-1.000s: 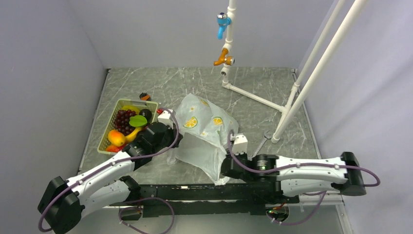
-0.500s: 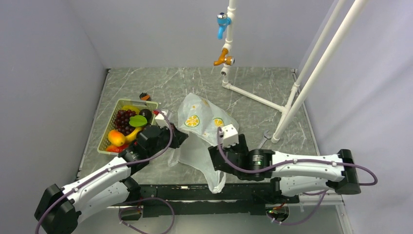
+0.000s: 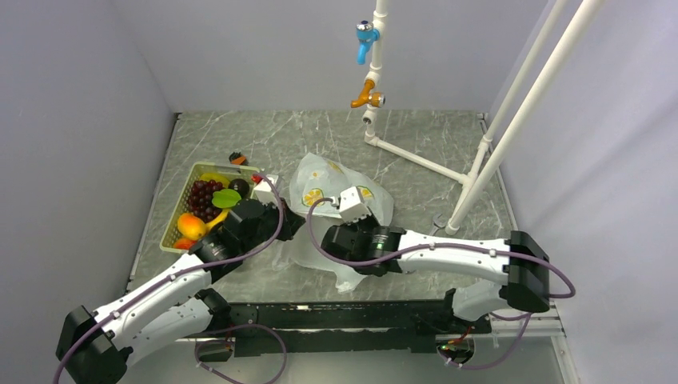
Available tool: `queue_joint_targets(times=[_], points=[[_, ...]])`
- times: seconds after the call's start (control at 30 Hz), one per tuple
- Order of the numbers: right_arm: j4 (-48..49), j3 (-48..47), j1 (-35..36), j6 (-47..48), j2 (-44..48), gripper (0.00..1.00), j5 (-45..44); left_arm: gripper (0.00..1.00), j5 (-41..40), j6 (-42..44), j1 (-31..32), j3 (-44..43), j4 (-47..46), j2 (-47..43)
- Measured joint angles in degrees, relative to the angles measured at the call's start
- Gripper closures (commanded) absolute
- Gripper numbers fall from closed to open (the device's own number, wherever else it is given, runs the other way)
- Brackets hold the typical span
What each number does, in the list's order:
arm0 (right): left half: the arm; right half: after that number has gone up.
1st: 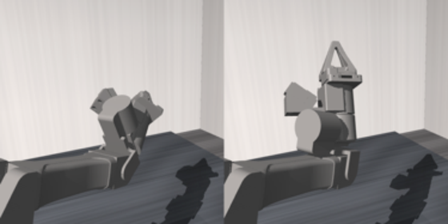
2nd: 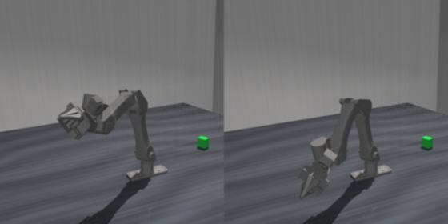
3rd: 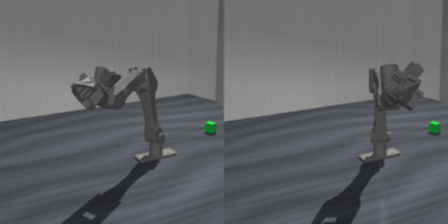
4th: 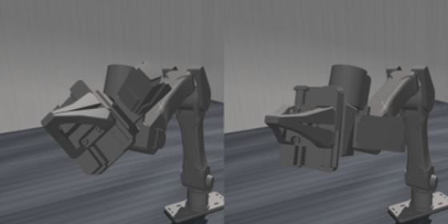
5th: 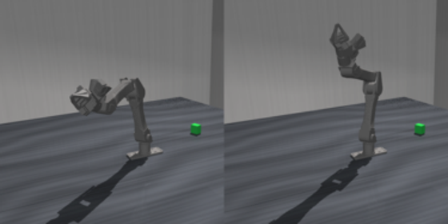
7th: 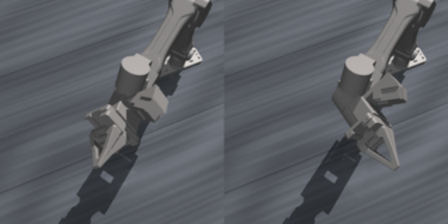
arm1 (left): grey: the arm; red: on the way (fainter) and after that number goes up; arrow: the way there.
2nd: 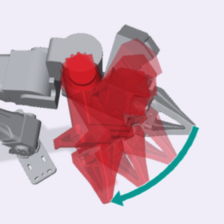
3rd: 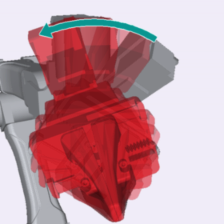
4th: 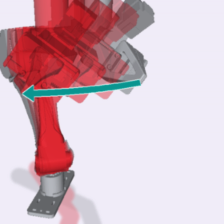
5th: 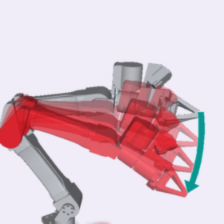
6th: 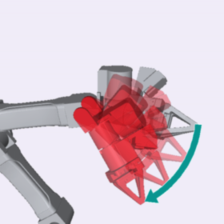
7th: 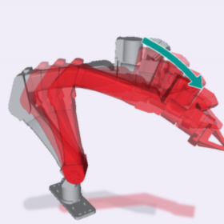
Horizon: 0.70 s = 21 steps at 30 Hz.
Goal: Take the fake fruits out of the plastic bag
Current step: Adjust the plastic bag at the center of the board.
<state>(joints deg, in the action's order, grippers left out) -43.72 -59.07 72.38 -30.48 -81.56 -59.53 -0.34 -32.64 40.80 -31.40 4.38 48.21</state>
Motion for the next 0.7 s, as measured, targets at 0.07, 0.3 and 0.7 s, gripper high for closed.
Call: queue_joint_targets(times=[0.07, 0.3, 0.7], points=[[-0.5, 0.0, 0.3, 0.9, 2.6, 1.0, 0.0, 1.0, -0.1, 0.0, 0.0, 0.0, 0.7, -0.1], [-2.7, 1.4, 1.7, 0.1, 10.3, 1.0, 5.1, 1.0, 1.6, -1.1, 0.3, 0.5, -1.6, -1.1], [-0.2, 5.0, 1.9, -0.2, 10.9, 1.0, 10.9, 0.35, -4.2, 4.7, 0.1, -10.6, 14.6, -1.9]])
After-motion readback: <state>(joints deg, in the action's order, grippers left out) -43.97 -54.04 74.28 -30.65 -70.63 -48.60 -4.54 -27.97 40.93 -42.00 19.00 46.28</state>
